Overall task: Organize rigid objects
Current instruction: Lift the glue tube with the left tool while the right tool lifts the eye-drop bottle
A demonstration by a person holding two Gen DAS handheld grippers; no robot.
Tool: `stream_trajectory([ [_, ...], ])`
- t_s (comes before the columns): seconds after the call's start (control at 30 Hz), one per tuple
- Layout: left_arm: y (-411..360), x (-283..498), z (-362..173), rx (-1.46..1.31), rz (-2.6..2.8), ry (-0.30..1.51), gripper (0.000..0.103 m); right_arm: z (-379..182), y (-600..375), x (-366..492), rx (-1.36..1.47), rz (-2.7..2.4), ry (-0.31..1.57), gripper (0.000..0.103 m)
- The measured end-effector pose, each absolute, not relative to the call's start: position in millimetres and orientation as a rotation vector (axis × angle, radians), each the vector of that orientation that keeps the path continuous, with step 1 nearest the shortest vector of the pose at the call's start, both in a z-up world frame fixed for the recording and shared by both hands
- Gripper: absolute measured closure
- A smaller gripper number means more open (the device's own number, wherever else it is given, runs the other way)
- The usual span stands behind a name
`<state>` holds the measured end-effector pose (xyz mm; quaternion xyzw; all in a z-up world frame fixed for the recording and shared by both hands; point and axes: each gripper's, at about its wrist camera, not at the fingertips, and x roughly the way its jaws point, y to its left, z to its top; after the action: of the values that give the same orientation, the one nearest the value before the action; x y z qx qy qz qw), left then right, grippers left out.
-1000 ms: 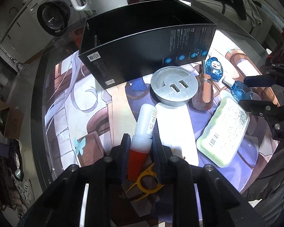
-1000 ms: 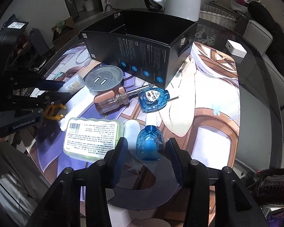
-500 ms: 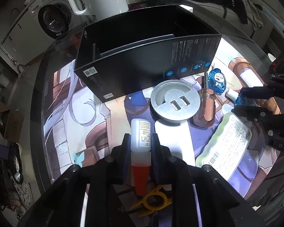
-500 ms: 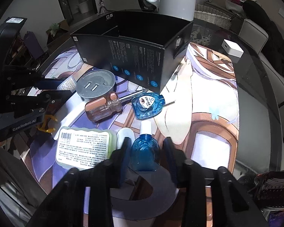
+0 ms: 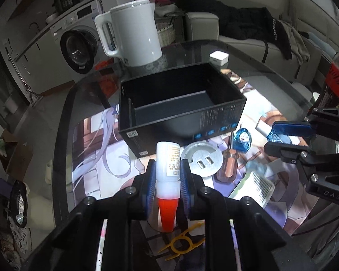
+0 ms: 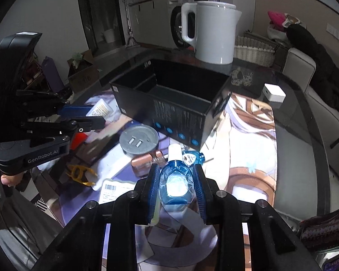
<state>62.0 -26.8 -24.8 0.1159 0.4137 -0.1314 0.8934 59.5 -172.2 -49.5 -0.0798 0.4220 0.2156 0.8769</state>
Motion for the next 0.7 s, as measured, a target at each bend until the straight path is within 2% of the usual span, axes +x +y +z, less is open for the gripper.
stream_trajectory([
  [0.3, -6.9, 31.6, 28.2, 0.129, -0.206, 0.509, 0.084, 1.2, -157.5, 14.4, -0.134, 0.493, 0.508, 0.073],
  [0.43, -0.2, 19.2, 37.9, 0.096, -0.184, 0.42, 0.084, 11.8, -154.1, -7.2, -0.128, 0.477, 0.389, 0.073],
  [0.7, 7.1, 15.0, 49.7, 0.057, -0.174, 0.348, 0.084, 19.9, -147.6, -22.4, -0.124, 0.474, 0.323, 0.073],
])
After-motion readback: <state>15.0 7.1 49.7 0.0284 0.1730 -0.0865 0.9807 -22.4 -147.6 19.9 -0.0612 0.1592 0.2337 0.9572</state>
